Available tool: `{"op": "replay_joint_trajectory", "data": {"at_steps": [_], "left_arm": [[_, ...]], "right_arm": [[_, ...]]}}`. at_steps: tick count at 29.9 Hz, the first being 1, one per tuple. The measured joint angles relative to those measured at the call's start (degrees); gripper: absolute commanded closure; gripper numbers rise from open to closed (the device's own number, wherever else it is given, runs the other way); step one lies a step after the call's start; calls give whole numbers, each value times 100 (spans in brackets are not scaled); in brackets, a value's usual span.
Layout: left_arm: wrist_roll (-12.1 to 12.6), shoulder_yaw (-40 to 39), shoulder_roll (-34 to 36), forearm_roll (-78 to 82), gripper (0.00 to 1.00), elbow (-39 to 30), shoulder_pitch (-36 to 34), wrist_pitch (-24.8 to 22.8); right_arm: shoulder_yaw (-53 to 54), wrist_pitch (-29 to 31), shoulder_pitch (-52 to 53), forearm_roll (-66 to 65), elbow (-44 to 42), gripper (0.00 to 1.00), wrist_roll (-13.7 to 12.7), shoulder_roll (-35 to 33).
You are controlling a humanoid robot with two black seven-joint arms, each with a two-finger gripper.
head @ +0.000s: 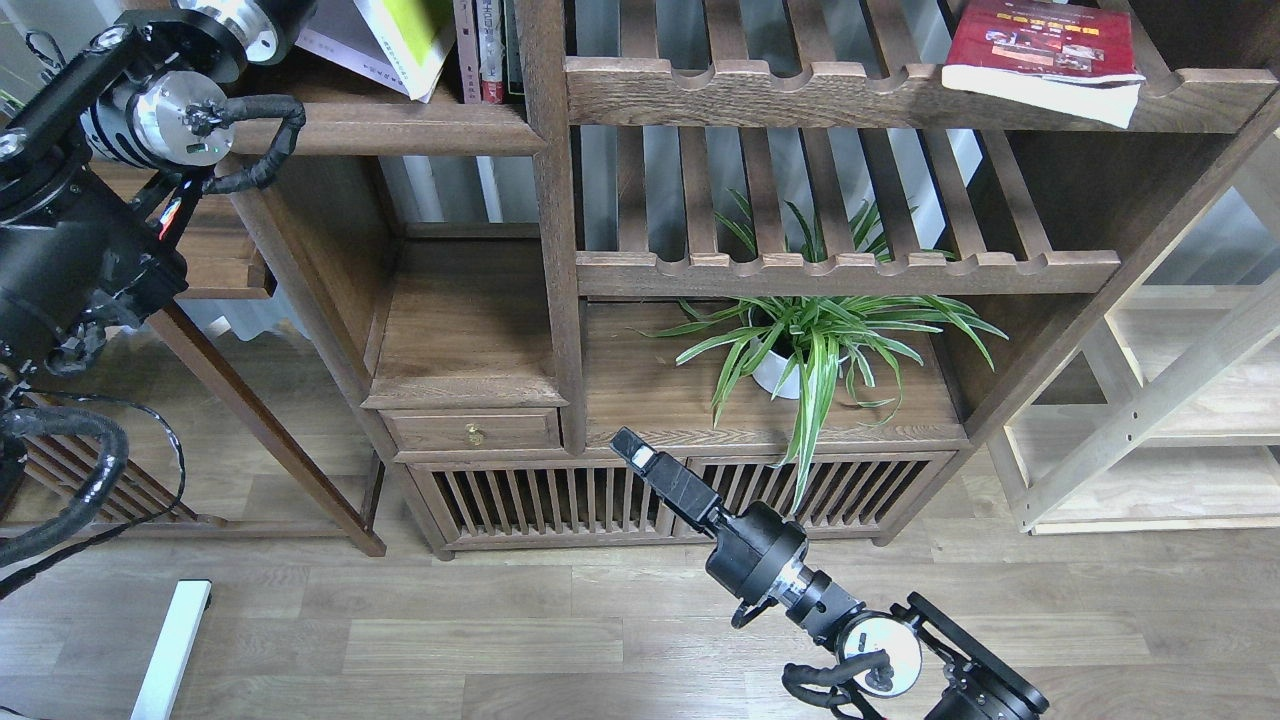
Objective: Organize books on shelf
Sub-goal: 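Push the book into the top shelf with the left gripper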
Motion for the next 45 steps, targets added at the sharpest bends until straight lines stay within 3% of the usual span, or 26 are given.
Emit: {"op": "replay_joint_trajectory", "data": {"at_steps": [8, 40, 45], "left_arm": [[-9, 0, 30, -7, 35, 104, -279, -1], [-1, -134, 430, -128, 33, 87, -1079, -17], [34, -99, 561, -145, 28, 42, -1068, -301]], "right_arm": [[-15, 0, -10, 0, 0, 17, 1, 0], [-170, 0, -46, 0, 79, 17, -8, 0], [-139, 0, -46, 0, 79, 17, -8, 0]]}}
